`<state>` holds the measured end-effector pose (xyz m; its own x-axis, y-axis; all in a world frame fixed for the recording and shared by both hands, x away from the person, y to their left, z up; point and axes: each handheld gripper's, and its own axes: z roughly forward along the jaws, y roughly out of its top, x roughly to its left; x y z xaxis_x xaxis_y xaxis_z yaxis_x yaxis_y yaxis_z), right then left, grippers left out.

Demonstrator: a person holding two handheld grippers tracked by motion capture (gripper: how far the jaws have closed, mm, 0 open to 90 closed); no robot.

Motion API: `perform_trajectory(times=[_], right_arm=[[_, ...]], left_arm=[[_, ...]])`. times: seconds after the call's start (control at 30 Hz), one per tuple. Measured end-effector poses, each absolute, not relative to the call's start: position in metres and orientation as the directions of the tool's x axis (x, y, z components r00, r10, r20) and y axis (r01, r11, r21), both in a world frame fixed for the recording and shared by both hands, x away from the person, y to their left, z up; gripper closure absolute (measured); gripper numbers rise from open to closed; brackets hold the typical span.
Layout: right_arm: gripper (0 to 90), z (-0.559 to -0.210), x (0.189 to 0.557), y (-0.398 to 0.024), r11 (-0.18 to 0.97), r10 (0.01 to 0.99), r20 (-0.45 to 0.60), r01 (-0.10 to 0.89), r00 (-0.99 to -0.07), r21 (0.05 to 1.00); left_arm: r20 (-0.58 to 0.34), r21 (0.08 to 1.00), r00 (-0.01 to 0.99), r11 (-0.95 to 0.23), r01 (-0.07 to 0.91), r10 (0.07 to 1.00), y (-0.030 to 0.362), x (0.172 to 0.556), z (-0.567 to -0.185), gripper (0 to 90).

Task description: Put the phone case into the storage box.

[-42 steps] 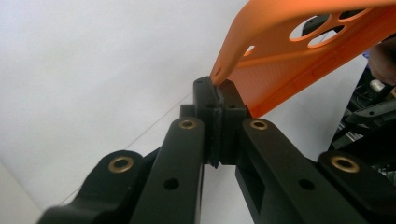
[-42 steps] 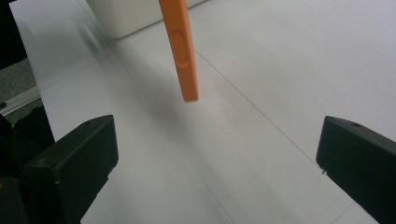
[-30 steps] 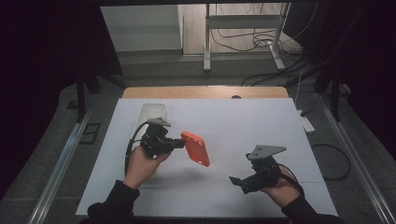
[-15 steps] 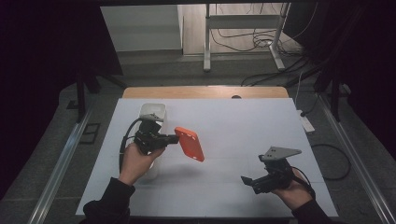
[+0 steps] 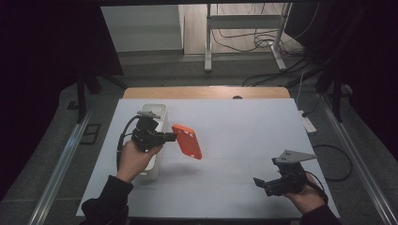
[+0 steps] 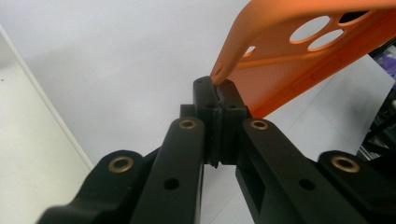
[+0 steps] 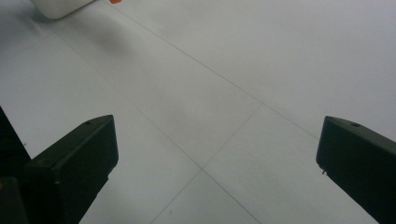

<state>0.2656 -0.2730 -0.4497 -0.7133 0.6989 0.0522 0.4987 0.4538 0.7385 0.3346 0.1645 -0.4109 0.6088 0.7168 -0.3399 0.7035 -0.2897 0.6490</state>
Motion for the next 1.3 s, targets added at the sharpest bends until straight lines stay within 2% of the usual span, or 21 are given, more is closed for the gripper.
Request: perform_trajectory(times=[0.77,1.3], right_arm=[[0.0,-0.447,0.254,-0.314,0.385,0.786,0.052,0.553,-0.616,0.739],[0.0,-0.443,0.247,-0.325,0.401,0.819,0.003,0.576,-0.574,0.712]], left_arm=[[-0.324,0.646,0.578,-0.272,0.714,0.749,0.185,0.348,-0.391,89.1],[-0.301,0.65,0.56,-0.263,0.713,0.772,0.199,0.356,-0.371,89.1]])
